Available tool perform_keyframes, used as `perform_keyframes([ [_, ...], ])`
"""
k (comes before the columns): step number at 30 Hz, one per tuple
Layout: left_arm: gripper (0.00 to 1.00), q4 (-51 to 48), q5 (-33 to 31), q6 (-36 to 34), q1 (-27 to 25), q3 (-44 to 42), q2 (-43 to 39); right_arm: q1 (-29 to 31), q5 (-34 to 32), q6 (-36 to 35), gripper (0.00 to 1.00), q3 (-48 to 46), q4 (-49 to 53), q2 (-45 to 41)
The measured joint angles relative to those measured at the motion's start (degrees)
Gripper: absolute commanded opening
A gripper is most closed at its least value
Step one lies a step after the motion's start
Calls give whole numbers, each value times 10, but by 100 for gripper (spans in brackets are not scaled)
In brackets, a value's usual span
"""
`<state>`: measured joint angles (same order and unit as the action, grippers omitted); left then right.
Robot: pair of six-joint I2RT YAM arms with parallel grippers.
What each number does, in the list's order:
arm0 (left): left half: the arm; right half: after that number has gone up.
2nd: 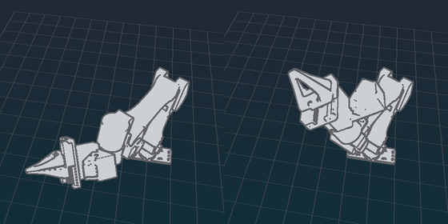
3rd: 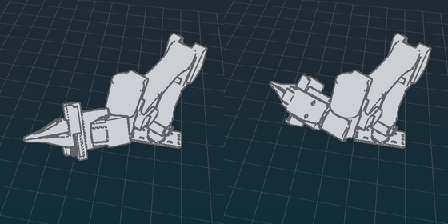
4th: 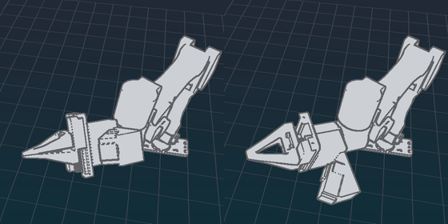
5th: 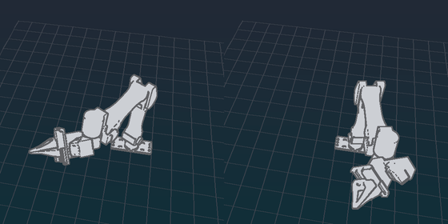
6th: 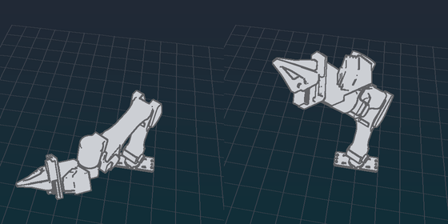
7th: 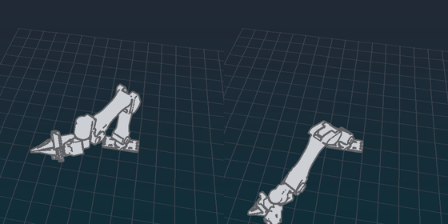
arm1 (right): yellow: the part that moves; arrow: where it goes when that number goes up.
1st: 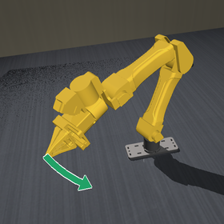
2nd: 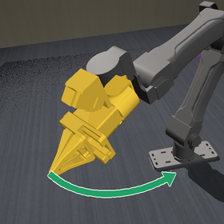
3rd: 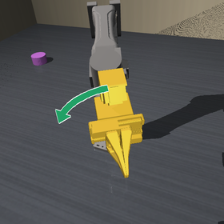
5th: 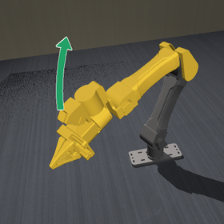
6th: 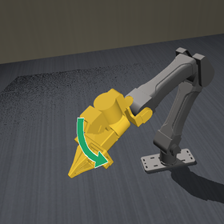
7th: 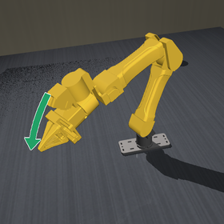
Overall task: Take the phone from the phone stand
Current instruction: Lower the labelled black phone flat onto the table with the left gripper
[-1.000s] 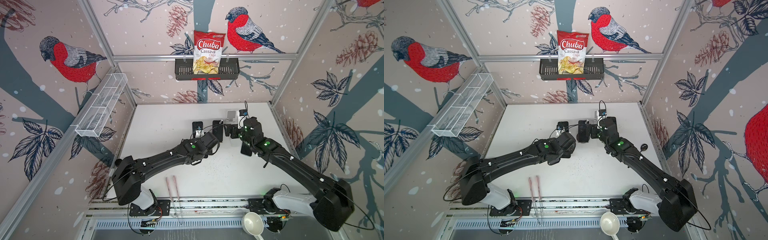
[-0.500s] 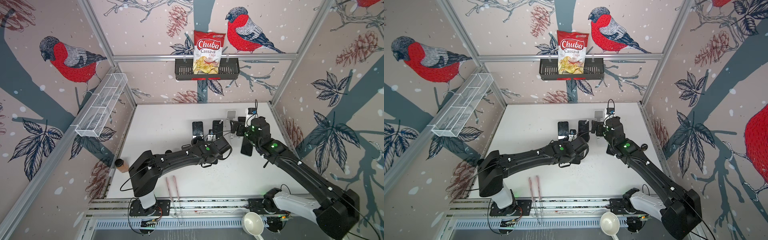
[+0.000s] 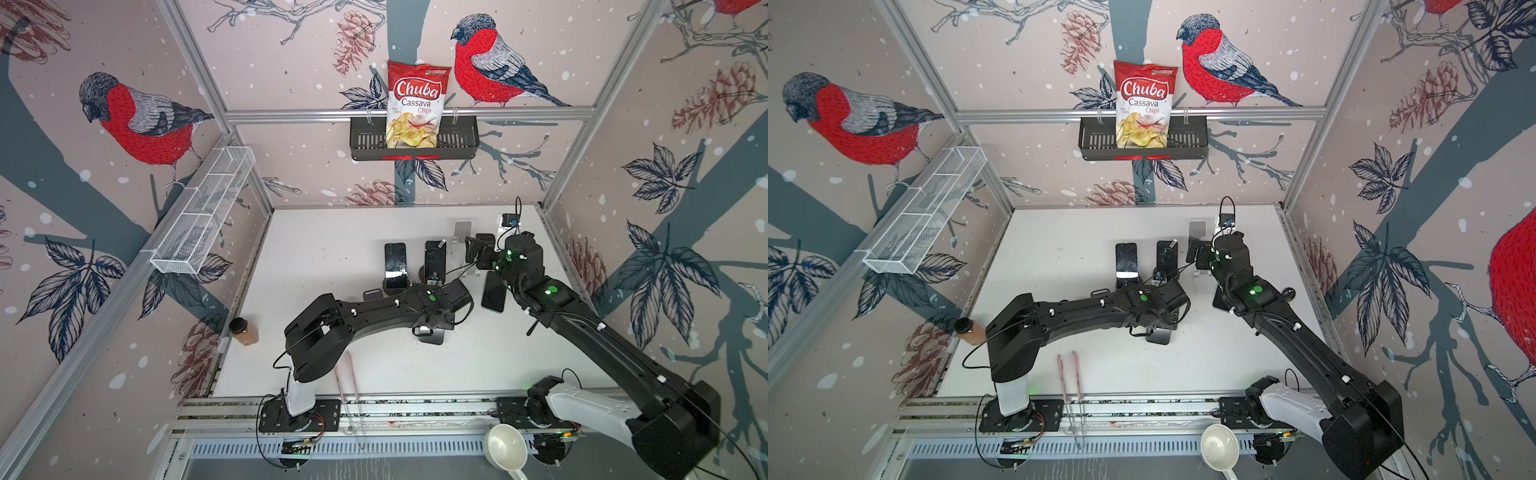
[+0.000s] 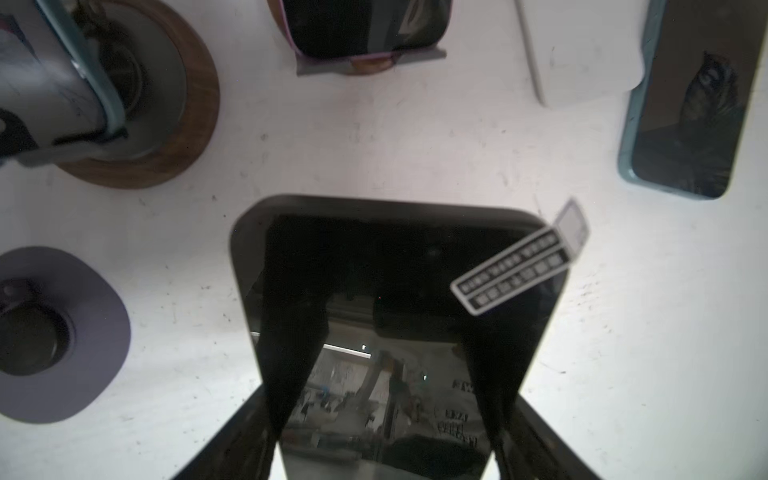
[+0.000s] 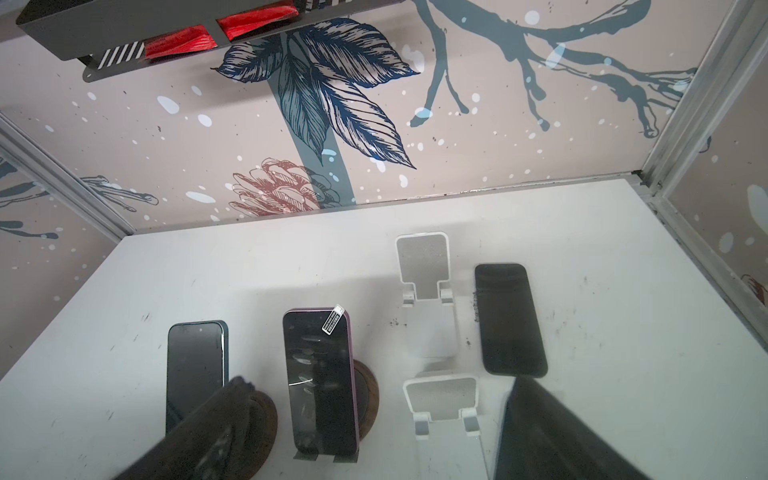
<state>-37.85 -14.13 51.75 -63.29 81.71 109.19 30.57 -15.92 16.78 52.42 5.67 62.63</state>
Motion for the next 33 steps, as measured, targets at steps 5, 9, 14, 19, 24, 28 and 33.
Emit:
perform_keyframes([
  [5,54,-32,5,10,0,14,29,-3,4,0,99,-2,-2,-4],
  [9,54,-61,4,19,0,21,44,-5,14,0,99,-3,-7,1],
  [14,54,-84,3,29,0,23,59,-5,27,0,99,-3,-8,14],
  [19,54,-93,6,36,2,19,68,-7,27,0,99,-3,-9,17],
  [24,54,-95,15,38,5,18,77,-10,28,0,99,-3,-9,18],
  [28,54,-95,25,37,10,16,81,-13,29,0,99,-5,-9,15],
  [33,54,-91,38,34,16,13,82,-20,30,0,99,-11,-9,12],
])
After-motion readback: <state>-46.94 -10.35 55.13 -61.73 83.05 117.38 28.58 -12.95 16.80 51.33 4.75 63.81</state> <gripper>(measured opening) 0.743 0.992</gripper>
